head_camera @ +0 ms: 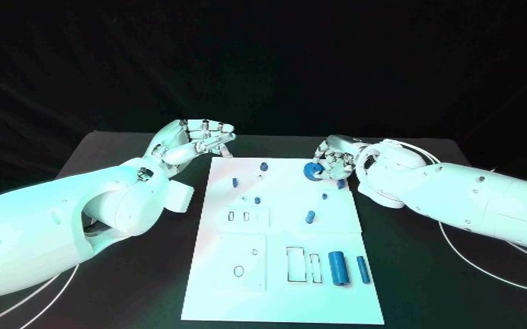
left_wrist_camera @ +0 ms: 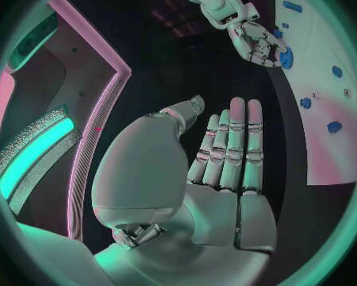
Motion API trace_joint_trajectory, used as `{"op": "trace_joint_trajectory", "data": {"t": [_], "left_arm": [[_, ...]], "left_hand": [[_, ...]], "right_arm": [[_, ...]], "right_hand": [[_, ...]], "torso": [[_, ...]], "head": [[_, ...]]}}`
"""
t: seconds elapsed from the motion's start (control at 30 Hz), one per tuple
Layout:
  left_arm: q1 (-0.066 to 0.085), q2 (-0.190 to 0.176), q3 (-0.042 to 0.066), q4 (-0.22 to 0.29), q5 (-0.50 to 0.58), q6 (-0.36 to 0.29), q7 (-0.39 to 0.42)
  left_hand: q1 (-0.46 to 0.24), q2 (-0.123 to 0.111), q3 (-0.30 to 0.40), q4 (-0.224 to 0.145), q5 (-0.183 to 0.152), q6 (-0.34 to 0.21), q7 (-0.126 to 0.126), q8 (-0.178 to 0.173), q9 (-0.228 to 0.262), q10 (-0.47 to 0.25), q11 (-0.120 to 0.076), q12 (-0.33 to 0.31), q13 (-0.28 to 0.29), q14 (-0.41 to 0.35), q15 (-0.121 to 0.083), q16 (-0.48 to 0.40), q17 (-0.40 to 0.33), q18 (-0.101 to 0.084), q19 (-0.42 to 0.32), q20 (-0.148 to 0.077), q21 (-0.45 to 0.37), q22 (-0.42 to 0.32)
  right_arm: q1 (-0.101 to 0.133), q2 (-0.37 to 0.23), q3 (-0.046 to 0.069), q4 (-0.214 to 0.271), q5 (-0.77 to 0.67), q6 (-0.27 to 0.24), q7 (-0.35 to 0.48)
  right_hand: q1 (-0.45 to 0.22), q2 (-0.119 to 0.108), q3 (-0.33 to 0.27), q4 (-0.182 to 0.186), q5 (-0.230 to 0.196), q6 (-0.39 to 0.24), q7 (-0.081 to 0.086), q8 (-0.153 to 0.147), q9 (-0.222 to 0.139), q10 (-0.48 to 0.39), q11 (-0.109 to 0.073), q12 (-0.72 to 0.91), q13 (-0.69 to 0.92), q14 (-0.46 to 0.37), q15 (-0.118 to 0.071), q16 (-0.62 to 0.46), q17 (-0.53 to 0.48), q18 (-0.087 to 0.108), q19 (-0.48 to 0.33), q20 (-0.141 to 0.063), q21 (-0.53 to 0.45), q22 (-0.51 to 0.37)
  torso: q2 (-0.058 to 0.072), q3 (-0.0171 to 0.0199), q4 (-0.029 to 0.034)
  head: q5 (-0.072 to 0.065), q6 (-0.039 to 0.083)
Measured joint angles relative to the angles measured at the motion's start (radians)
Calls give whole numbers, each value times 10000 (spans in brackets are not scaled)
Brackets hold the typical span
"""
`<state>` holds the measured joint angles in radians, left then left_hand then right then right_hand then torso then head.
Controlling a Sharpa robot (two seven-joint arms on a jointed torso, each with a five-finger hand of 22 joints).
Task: Assemble the parts on the task board
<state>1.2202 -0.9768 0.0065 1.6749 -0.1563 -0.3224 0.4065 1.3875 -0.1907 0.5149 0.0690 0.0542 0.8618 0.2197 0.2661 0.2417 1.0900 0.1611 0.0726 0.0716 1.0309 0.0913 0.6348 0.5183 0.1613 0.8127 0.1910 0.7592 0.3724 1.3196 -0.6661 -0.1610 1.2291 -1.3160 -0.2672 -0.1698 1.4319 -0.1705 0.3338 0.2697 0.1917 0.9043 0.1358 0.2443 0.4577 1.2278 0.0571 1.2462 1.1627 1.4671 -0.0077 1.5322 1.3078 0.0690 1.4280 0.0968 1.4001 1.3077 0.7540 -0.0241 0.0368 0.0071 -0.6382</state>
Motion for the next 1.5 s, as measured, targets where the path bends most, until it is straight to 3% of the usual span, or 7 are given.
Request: {"op": "trace_joint_trajectory", "data": {"t": [0.07,0.23,0.3,0.6,0.87,1.2,1.5], "left_arm": [[0,1,0,-11,3,9,-3],[0,5,0,-25,10,28,-12],[0,7,0,-33,13,38,-16],[0,30,0,-76,26,83,-33],[0,86,0,-84,43,155,-51],[0,164,-1,-104,59,205,-70],[0,183,-1,-107,65,223,-77]], "left_hand": [[0,0,0,0,0,0,0,0,0,0,0,0,0,0,0,0,0,0,0,0,0,0],[0,0,28,28,0,0,0,0,0,0,0,0,0,0,0,0,0,0,0,0,36,10],[0,0,28,28,0,0,0,0,-1,0,0,0,0,0,0,0,-1,-1,0,0,36,10],[38,38,28,28,0,0,0,0,-2,0,0,0,0,0,0,0,3,-1,0,0,36,18],[42,42,72,-16,0,0,0,0,9,1,-1,0,0,-19,-19,39,10,0,1,0,112,53],[84,84,83,-28,0,0,0,0,18,1,-1,0,0,-73,-3,38,9,0,1,1,113,63],[84,84,83,-28,0,0,0,0,18,1,-1,0,0,-73,-2,38,8,-1,1,1,112,62]], "right_arm": [[-4,5,0,17,-36,-25,-10],[-33,8,-17,152,-273,-205,-35],[-54,1,-31,274,-478,-350,-63],[2,-79,-12,1304,-1561,-1090,-304],[86,510,8,1817,-2755,-1517,-708],[-90,1526,-57,1522,-3652,-1708,-975],[-265,1933,-93,1049,-3885,-1673,-1027]], "right_hand": [[11,13,379,-101,-215,92,-22,31,-15,134,-54,108,139,-22,-20,0,0,-11,48,-50,44,0],[-1,24,948,-314,-134,141,-35,29,-128,392,-145,270,379,-23,-89,38,-1,-157,153,-89,145,-1],[-4,23,1016,-353,-129,141,-35,29,-678,423,-149,295,428,-23,-89,38,-1,-158,161,-97,227,-1],[-258,-69,1125,-380,-117,144,-37,30,-678,542,-169,384,556,-23,-89,38,-2,-159,298,-93,351,-3],[-416,-174,1225,-423,-163,199,-31,32,-677,623,-161,423,618,13,-125,38,-3,-159,331,-125,425,-3],[-478,-218,1240,-428,-201,257,-41,32,-677,623,-160,461,640,13,-124,37,-4,-158,331,-125,465,4],[-532,-273,1282,-469,-221,302,-50,34,-676,623,-160,461,638,13,-123,37,-5,-157,330,-125,464,4]], "torso": [[0,0,0],[0,0,-1],[-1,1,-3],[-9,1,0],[5,-8,37],[18,-14,65],[25,-25,65]], "head": [[-2,-7],[-3,-9],[4,2],[30,39],[66,58],[167,32],[182,24]]}}
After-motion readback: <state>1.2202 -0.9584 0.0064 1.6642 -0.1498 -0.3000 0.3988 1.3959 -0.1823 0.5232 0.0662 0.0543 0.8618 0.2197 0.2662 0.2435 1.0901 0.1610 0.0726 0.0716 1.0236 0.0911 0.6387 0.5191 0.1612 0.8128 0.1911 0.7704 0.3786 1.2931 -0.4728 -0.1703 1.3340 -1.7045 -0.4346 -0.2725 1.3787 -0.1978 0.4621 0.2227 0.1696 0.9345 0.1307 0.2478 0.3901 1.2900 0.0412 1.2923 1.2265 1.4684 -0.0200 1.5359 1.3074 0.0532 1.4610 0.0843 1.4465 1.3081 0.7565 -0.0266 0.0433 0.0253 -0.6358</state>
